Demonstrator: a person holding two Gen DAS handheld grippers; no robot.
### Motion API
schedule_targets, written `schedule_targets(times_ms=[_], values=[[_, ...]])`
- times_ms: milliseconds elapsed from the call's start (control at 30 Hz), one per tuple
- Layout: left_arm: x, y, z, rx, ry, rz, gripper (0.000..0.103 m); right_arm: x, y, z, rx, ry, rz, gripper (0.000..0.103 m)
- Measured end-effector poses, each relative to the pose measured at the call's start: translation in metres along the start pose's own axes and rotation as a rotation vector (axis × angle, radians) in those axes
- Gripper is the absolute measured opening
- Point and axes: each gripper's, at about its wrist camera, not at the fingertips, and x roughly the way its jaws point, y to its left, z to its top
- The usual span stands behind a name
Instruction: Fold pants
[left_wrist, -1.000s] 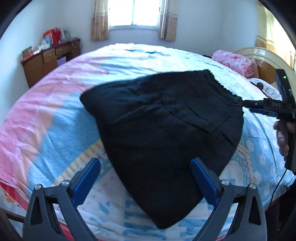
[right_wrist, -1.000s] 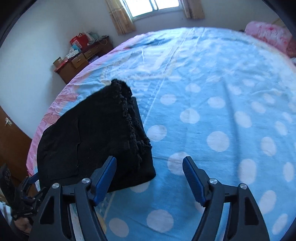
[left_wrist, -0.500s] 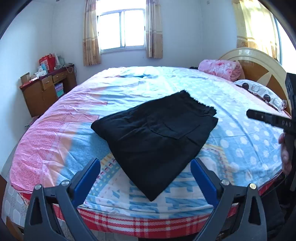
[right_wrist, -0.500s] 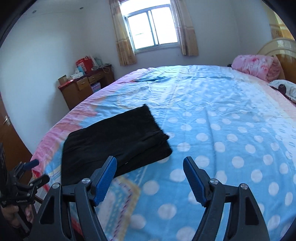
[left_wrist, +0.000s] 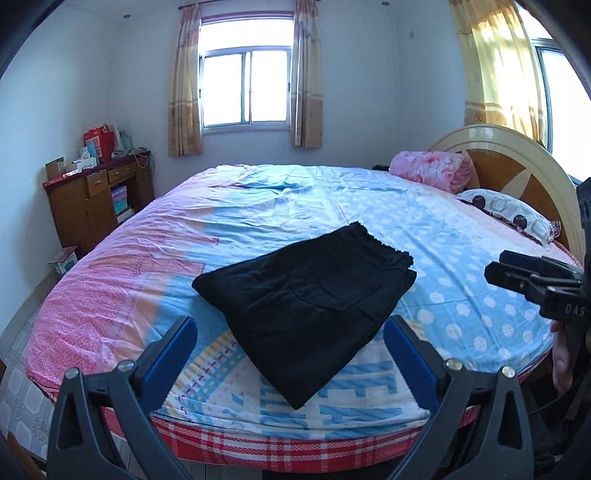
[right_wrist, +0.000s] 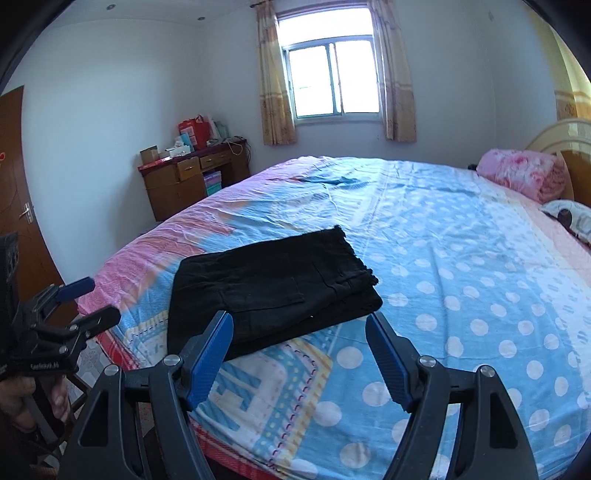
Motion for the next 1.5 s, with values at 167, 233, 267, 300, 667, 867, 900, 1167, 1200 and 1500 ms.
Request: schedule_targets(times_ms=[167,233,267,300,667,867,900,1167,1200,1500], values=[[0.001,-0.003,-0.002,0.005,0.003,0.001,0.103,-0.007,0.004,0.000,-0.013,-0.011,0.002,0.075],[0.001,-0.004,-0.002,0.004,0.007,-0.001,0.103,-0.009,0.004,-0.002,-0.016,-0.009,0.002,0.075],[0.001,-0.005,-0.003,0.003,0.008,-0.002,0.103,-0.009,0.005,-0.003,-0.018,-0.008,0.000,0.076],[0.001,-0.005,-0.003,0.004,0.008,-0.003,0.103,-0.010,0.006,-0.003,-0.020,-0.007,-0.001,0.076],[-0.003,-0.008,-0.001,0.013,0.002,-0.012,0.103,-0.018,0.014,-0.003,-0.047,-0.021,-0.002,0.076],[-0.004,-0.013,0.000,0.043,0.004,-0.020,0.103,-0.018,0.013,-0.003,-0.050,-0.021,0.003,0.076],[-0.004,-0.014,0.000,0.050,0.010,-0.021,0.103,-0.018,0.013,-0.003,-0.052,-0.022,0.003,0.076],[-0.009,-0.016,0.003,0.047,-0.001,0.000,0.103,-0.026,0.014,0.000,-0.057,-0.056,-0.017,0.076],[-0.009,-0.015,0.004,0.043,-0.004,0.006,0.103,-0.027,0.014,0.000,-0.055,-0.059,-0.016,0.076],[-0.005,-0.008,0.005,0.011,0.004,0.063,0.103,-0.028,0.015,0.000,-0.059,-0.066,-0.018,0.076]])
